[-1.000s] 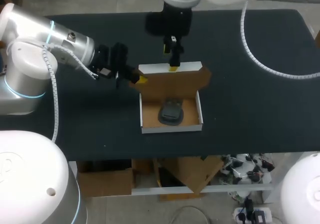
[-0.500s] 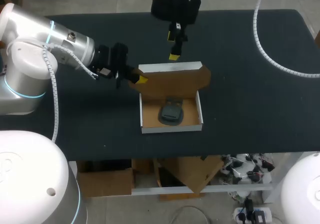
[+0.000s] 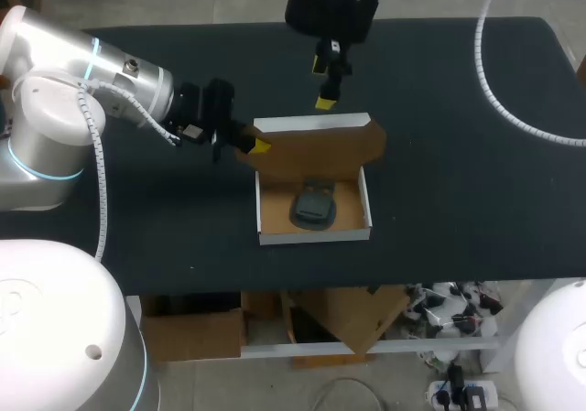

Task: Assemble the packaging by folding the flat box into shape, placing the metal phone stand inside, and closing the box properly

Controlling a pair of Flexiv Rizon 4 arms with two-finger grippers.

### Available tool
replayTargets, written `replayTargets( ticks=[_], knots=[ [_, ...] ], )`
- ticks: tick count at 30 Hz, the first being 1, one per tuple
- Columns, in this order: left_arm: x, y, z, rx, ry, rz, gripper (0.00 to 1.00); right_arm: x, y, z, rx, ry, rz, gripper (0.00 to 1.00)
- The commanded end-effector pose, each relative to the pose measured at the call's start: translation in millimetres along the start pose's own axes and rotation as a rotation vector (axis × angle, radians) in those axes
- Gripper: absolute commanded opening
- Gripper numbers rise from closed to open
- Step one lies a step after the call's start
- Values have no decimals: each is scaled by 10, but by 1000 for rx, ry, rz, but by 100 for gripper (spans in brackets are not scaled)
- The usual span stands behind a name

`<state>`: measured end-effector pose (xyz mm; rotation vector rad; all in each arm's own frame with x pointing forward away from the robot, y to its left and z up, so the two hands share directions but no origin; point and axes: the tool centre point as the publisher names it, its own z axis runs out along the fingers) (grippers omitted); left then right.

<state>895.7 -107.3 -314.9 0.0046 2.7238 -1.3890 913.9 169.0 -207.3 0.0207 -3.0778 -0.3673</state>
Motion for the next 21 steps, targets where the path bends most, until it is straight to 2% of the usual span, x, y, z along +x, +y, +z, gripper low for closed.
replayTargets(
  ticks=[1, 7, 14, 16, 17, 21],
  knots=[
    [-1, 10, 13, -2, 3, 0, 0, 14, -11, -2, -3, -2, -1, 100],
    [-1, 10, 13, -2, 3, 0, 0, -39, -11, -18, 6, 0, 27, 100],
    [-6, 16, 5, 14, -5, 6, 0, -136, -4, -95, 93, -2, 196, 100],
    [-14, 22, -28, 36, -29, 16, 0, -130, -6, -121, 93, -7, 221, 100],
    [-10, 31, -39, 32, -49, 33, 0, -128, -17, -143, 101, -21, 286, 100],
    [36, 44, -48, 25, -83, 83, 0, -107, -80, -162, 81, -6, 394, 100]
  ],
)
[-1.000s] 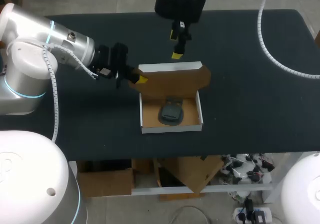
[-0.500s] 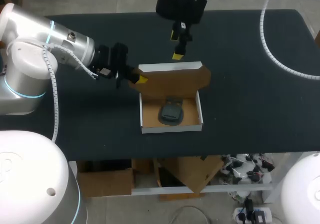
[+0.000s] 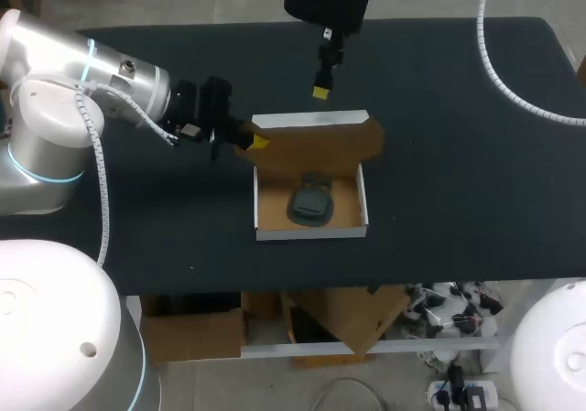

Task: Assemble the packaging by folding the flat box into shape, placing the metal phone stand inside, and closing the box properly

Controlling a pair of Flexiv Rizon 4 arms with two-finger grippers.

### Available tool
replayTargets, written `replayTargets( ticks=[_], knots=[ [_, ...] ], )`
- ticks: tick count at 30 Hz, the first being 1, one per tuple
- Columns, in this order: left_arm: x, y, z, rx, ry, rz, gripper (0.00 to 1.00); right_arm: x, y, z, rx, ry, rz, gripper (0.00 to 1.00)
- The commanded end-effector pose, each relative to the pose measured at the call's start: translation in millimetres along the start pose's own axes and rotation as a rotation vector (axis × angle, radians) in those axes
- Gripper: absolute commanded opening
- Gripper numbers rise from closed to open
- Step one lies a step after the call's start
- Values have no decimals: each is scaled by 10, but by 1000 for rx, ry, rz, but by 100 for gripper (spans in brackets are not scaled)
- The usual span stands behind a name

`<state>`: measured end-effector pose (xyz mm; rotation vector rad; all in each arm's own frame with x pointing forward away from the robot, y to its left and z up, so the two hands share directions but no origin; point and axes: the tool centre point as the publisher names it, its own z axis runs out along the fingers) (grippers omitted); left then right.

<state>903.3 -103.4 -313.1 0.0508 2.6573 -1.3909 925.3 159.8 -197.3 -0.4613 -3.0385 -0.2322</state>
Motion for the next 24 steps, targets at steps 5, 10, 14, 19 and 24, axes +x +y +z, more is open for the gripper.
replayTargets(
  ticks=[5, 10, 14, 19, 24],
  knots=[
    [190, 54, -11, -23, -101, 82, 0, 10, -106, 12, 20, 40, 186, 100],
    [253, 106, 34, -31, -130, 127, 0, 41, -170, 99, 33, 75, 277, 100],
    [301, 125, 56, -61, -174, 178, 0, 64, -237, 166, 31, 119, 352, 100],
    [355, 157, 113, -93, -216, 226, 0, 110, -317, 242, 28, 128, 429, 100],
    [387, 170, 141, -106, -237, 254, 0, 190, -339, 287, 8, 137, 430, 100]
  ],
)
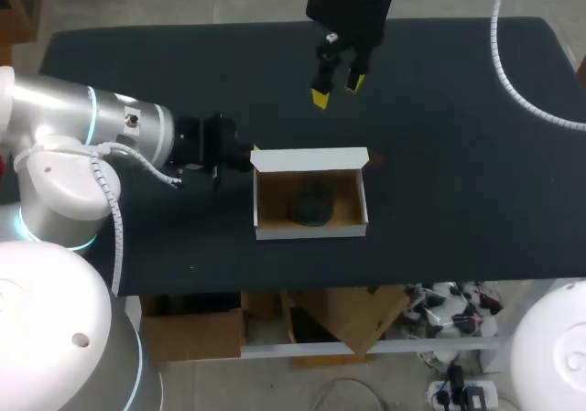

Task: Assemble the packaging by folding the flat box into shape, placing the metal phone stand inside, and closing the box properly

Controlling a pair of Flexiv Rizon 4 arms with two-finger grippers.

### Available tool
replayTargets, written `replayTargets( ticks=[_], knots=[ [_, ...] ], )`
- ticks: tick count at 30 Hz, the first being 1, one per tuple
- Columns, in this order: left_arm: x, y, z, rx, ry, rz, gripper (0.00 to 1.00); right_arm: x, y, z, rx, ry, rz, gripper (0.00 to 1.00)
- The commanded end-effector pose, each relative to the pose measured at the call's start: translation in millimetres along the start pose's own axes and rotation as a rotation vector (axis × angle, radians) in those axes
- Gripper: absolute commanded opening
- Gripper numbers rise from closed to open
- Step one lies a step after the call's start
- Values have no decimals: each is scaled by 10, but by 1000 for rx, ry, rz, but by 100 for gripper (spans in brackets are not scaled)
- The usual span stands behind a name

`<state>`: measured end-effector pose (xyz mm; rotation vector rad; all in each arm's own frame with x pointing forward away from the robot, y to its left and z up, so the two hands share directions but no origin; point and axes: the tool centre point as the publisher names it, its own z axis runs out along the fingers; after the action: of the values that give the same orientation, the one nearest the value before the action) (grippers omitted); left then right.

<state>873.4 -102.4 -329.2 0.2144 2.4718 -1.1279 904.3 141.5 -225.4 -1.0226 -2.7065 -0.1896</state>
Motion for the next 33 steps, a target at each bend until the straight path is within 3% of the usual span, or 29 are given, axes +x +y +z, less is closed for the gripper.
replayTargets(
  ticks=[1, 14, 19, 27, 33],
  knots=[
    [100, 34, 82, -6, -52, 11, 0, 27, -84, 39, -21, -9, -2, 100],
    [150, 21, 74, -2, -56, 27, 0, 27, -84, 39, -21, -9, -2, 100],
    [175, 34, 67, -4, -69, 36, 0, 54, -87, 47, 31, 77, 128, 100],
    [209, 43, 91, -7, -79, 57, 0, 75, -352, 166, 115, 167, 422, 100],
    [232, 44, 109, -8, -93, 72, 0, 144, -525, 287, 164, 232, 516, 100]
  ],
)
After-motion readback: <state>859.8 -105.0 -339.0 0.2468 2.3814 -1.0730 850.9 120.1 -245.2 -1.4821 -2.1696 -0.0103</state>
